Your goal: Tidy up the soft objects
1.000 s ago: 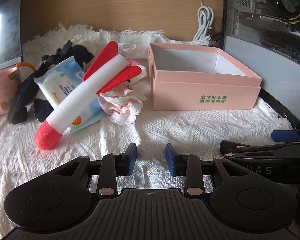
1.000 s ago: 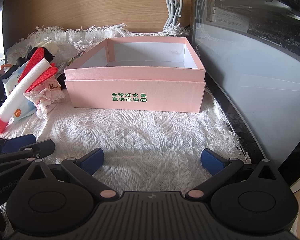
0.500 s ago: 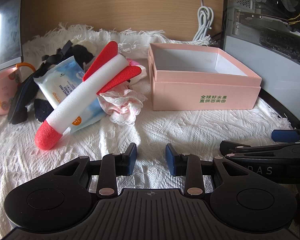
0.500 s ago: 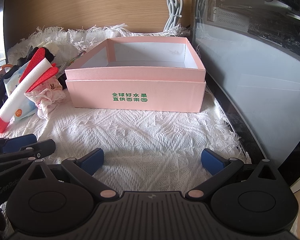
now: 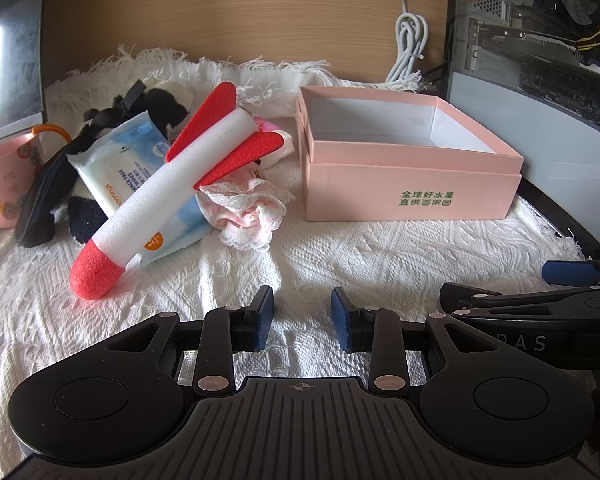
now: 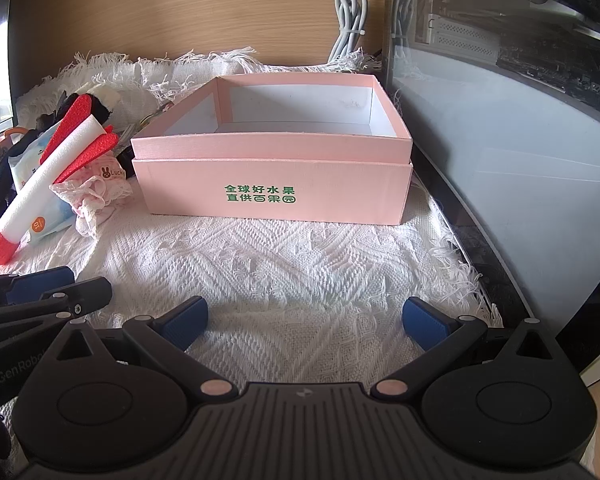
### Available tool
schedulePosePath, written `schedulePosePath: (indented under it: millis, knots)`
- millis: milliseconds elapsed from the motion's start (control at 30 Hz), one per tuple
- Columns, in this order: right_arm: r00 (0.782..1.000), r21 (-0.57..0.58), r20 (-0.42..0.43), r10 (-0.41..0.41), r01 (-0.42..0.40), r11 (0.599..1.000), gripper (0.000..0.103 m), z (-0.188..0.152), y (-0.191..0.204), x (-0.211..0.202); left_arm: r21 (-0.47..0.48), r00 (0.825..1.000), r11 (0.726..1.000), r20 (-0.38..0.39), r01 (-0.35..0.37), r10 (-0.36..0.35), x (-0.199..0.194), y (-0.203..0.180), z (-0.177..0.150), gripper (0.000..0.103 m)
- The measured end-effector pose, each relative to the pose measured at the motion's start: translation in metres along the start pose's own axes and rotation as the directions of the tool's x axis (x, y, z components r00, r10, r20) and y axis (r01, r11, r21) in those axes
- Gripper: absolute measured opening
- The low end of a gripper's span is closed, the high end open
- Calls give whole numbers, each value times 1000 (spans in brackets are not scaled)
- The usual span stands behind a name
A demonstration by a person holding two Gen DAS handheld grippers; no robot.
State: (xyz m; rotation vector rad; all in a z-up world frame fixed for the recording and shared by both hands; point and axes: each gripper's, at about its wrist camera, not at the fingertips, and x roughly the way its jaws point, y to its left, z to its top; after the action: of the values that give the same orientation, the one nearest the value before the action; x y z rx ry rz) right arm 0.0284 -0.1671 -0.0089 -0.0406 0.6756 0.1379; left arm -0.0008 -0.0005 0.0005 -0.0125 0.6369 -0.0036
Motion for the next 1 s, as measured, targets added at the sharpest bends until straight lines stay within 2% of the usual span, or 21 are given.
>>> schedulePosePath:
  millis: [267, 400, 567, 633, 733, 800, 900, 1000]
  knots:
    - [1000, -15, -4, 4, -4, 1000, 103, 2, -1, -2, -9, 1000, 1000, 1, 7, -7, 1, 2, 0, 35]
    - [996, -30, -89, 25, -28, 999, 103, 10, -1, -2, -12, 1000, 1000, 1, 15, -15, 0, 4, 1, 35]
    - [989, -7, -147, -24, 23, 1000, 103, 15, 4, -1, 60, 998, 997, -19, 56, -55, -5, 14, 10, 35]
    - [984, -15, -175, -20, 17, 1000, 103, 19, 5, 1, 77, 999, 996, 34, 39, -42, -17, 27, 18, 35]
    - [974, -35, -226, 15, -24, 999, 102, 27, 4, 4, 135, 994, 991, 111, -24, 9, -29, 51, 37, 35]
    - [975, -17, -218, 37, -42, 999, 96, 29, 6, -3, 158, 997, 987, 74, -29, 17, -23, 66, 51, 35]
    - [987, -26, -152, 50, -54, 998, 96, 31, 21, -24, 196, 999, 981, -46, 5, 4, 1, 80, 64, 35]
    - [994, -65, -95, 46, -53, 996, 96, 30, 42, -40, 253, 999, 968, -32, -3, 11, 10, 86, 65, 35]
